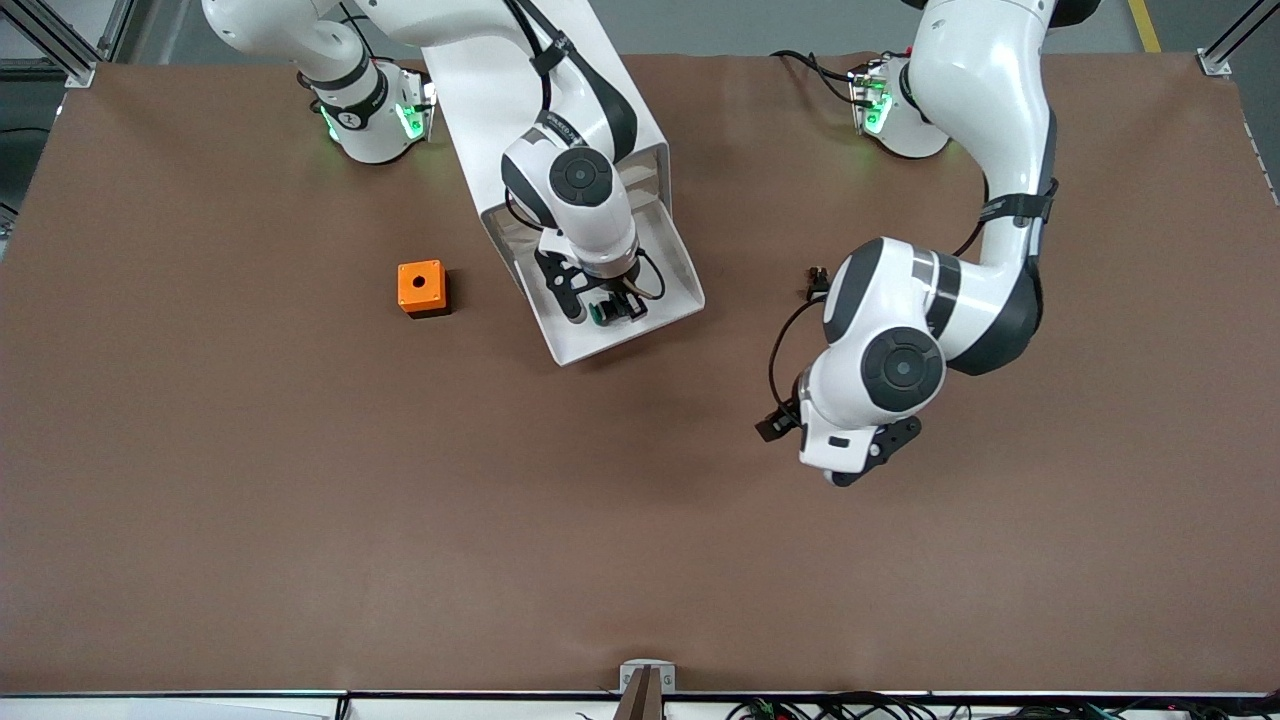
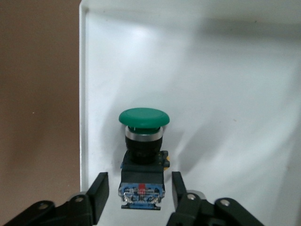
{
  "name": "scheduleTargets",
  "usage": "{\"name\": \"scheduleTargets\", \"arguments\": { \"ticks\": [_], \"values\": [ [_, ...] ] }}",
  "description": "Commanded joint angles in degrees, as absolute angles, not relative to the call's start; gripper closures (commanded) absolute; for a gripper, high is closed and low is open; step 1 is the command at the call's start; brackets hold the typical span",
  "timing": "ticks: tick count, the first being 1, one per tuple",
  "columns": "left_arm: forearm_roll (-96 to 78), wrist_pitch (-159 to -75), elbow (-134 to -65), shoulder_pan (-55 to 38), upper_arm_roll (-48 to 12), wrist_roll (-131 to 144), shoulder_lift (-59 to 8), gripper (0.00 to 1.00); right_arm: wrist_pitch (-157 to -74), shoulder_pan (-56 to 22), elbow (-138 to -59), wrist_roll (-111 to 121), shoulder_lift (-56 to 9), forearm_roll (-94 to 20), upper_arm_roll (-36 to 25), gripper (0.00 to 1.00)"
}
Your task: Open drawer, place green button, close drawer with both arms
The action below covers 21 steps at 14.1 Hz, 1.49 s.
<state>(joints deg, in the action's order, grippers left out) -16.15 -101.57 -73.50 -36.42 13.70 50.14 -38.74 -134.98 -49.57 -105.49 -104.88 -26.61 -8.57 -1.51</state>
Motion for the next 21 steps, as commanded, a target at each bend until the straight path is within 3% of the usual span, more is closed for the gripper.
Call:
{"name": "scheduleTargets", "arguments": {
  "ticks": [1,5,11,21],
  "values": [
    [-14.9,-105.3,-76.9,-37.8,11.3,47.3,-38.0,0.01,-134.6,-50.0,-102.4,-106.4,-27.6,-7.4,-2.2,0.0],
    [-15.6,-114.3,-80.2,-39.2,6.2,47.8,-39.8,0.01,-133.5,-45.4,-100.4,-97.2,-27.4,-5.5,-2.3,0.0],
    [-16.4,-119.7,-82.4,-39.4,-1.0,49.7,-43.3,0.01,-121.3,-29.7,-95.7,-61.8,-24.8,-5.4,-2.3,0.0],
    [-18.0,-121.9,-85.0,-48.5,-2.8,61.3,-43.1,0.0,-103.6,-4.5,-94.0,-17.6,-16.5,-5.3,-2.5,0.0]
  ]
}}
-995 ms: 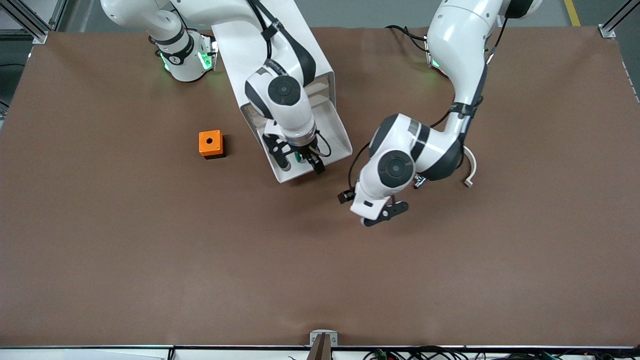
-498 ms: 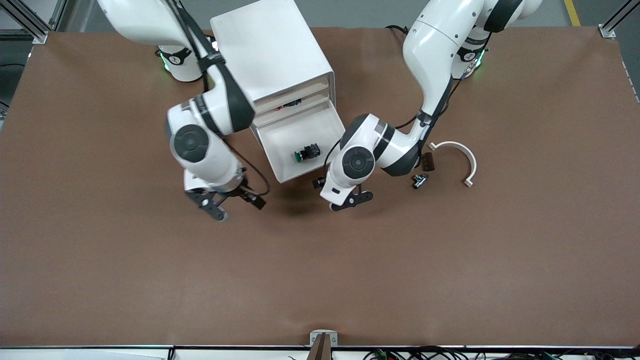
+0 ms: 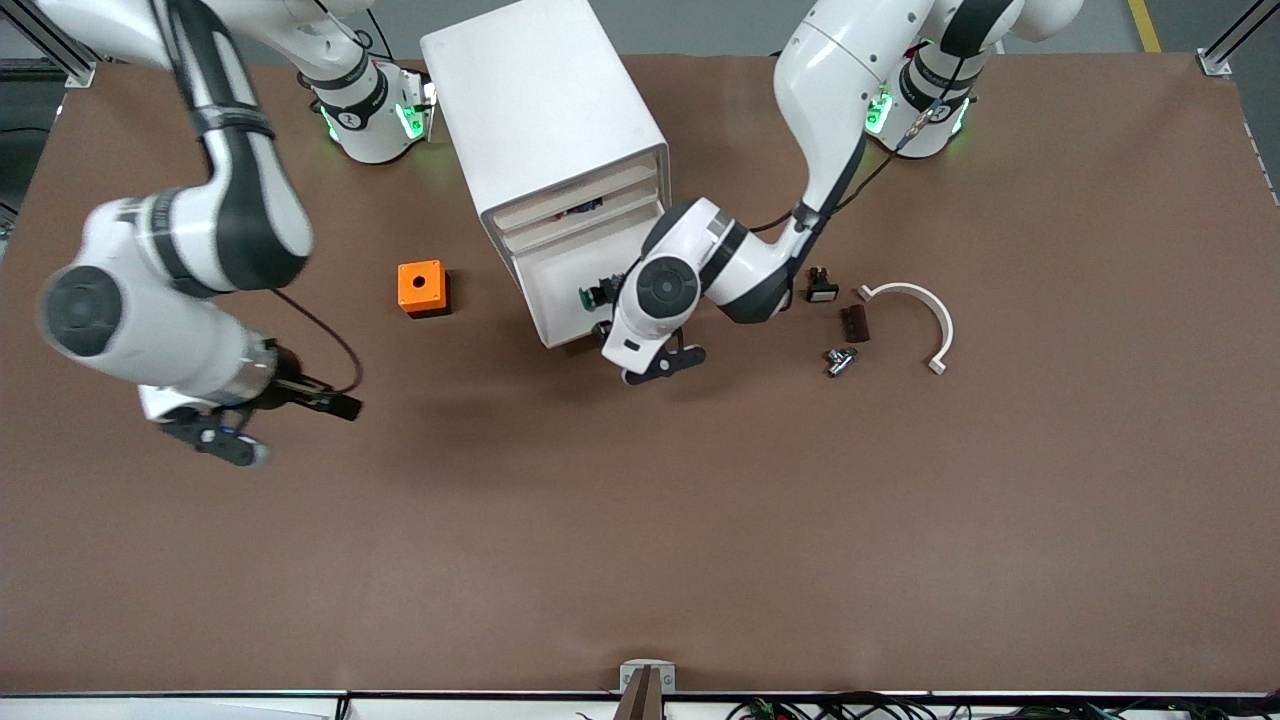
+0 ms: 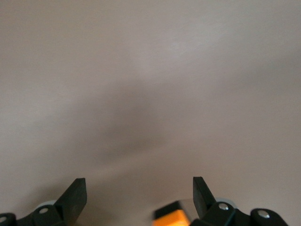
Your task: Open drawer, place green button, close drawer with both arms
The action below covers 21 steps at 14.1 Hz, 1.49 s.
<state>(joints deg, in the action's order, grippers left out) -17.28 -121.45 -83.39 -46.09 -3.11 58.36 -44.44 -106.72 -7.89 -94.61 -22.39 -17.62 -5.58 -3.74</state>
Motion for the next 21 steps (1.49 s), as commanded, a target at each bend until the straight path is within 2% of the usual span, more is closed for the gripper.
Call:
{"name": "scheduleTargets", "arguments": {
  "ticks": [1,3,8,12,15,21],
  "values": [
    [-18.0,-121.7,-85.1,-49.6,-2.8,62.6,-43.1,0.0,-102.1,-2.5,-93.9,-14.7,-15.3,-5.2,-2.4,0.0],
    [-18.1,-121.6,-86.1,-51.4,-3.0,64.5,-42.8,0.0,-98.2,0.1,-92.5,-11.8,-13.9,-4.4,-2.5,0.0],
    [-18.1,-118.2,-86.2,-51.7,-7.3,70.4,-42.6,0.0,-86.5,2.8,-83.4,-8.1,-13.6,-1.8,-2.3,0.0],
    [-17.9,-116.8,-85.8,-50.9,-6.9,72.4,-42.0,0.0,-85.1,3.8,-79.8,-3.7,-13.6,-1.7,-2.4,0.0],
    [-16.0,-115.8,-84.5,-44.8,-5.7,75.3,-39.6,0.0,-85.2,3.8,-77.8,-3.3,-13.9,1.1,-2.3,0.0],
    [0.3,-112.1,-84.0,-31.1,-3.7,71.6,-30.5,0.0,-85.1,3.5,-76.0,-3.4,-13.6,0.5,-2.0,0.0]
  ]
}}
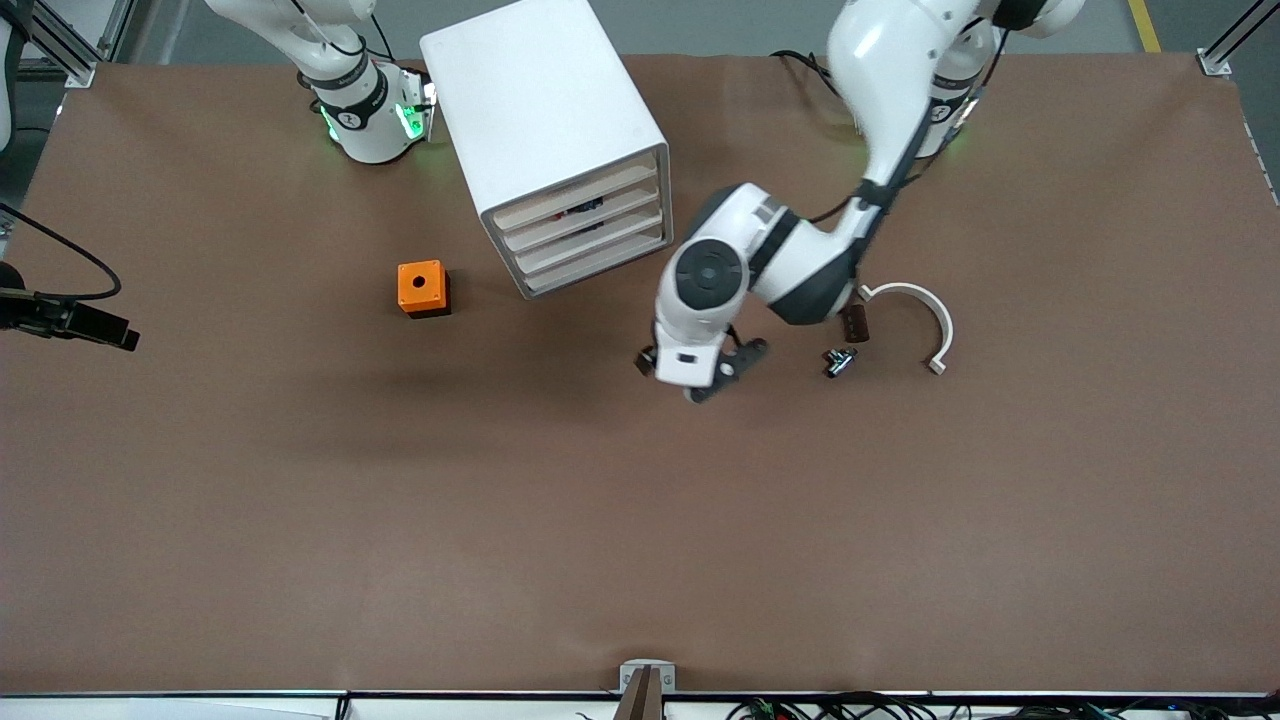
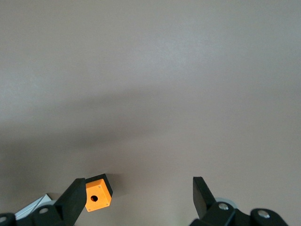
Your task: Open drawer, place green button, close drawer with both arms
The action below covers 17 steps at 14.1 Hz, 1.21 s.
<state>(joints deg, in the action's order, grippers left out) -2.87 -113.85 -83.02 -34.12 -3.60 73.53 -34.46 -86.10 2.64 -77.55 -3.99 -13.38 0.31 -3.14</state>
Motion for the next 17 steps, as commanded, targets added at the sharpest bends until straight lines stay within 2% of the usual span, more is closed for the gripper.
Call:
{"name": "scheduleTargets", "arguments": {
  "ticks": [1,5,9,15,17],
  "values": [
    [0.4,-111.9,-83.7,-28.6,-3.8,68.2,-29.3,0.0,-85.0,3.1,-76.0,-3.6,-13.3,0.9,-2.0,0.0],
    [0.6,-106.7,-83.2,-19.1,-3.7,54.1,-23.8,0.0,-81.0,3.0,-77.4,-3.3,-10.0,0.4,-1.8,0.0],
    [0.6,-99.4,-83.2,-10.9,-3.7,39.2,-16.6,0.0,-80.3,3.1,-84.7,-2.6,-3.2,0.4,-1.9,0.0],
    [0.6,-90.6,-83.3,-5.8,-3.2,24.7,-9.0,0.0,-80.6,2.5,-90.2,-0.7,3.2,0.4,-2.7,0.0],
    [0.5,-88.9,-83.9,-3.9,-3.2,21.2,-6.4,0.0,-81.0,-0.9,-91.8,-0.6,4.6,0.4,-6.4,0.0]
  ]
}}
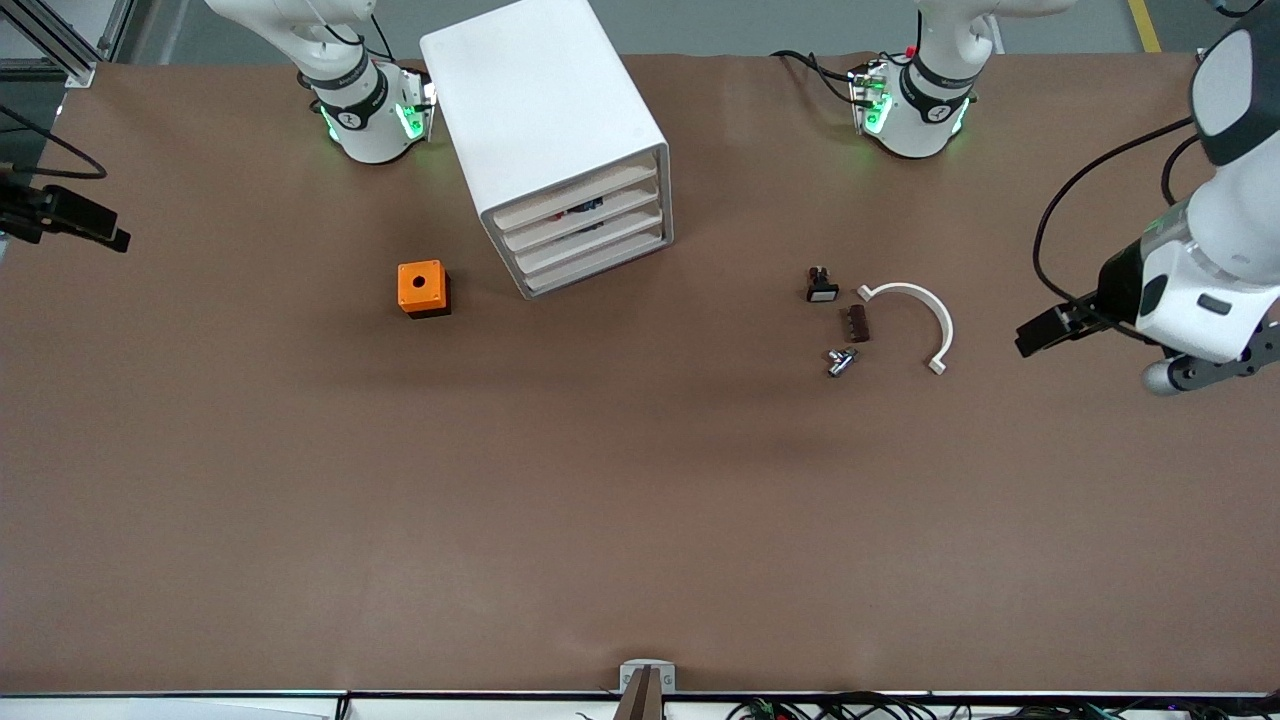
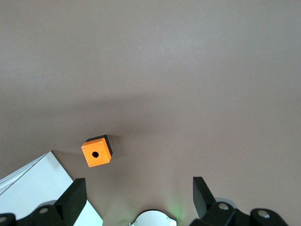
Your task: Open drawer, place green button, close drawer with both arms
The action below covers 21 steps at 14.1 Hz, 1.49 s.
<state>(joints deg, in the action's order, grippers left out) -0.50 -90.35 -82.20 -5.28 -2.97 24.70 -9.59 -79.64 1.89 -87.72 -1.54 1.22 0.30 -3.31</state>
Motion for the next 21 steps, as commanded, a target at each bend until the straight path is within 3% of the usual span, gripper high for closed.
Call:
{"name": "scheduleTargets", "arguments": {
  "ticks": [1,7,21],
  "values": [
    [0.5,-88.9,-85.7,-2.8,-3.2,18.0,-4.4,0.0,-81.8,-1.1,-92.7,-0.5,5.5,0.4,-7.1,0.0],
    [0.5,-88.9,-94.2,-1.4,-2.7,11.4,4.6,0.0,-85.8,-1.1,-97.4,-0.5,8.9,0.3,-6.9,0.0],
    [0.9,-89.2,-96.4,-1.5,-3.4,11.3,7.4,0.0,-88.1,-2.3,-97.4,-0.5,10.9,0.2,-6.8,0.0]
  ]
}}
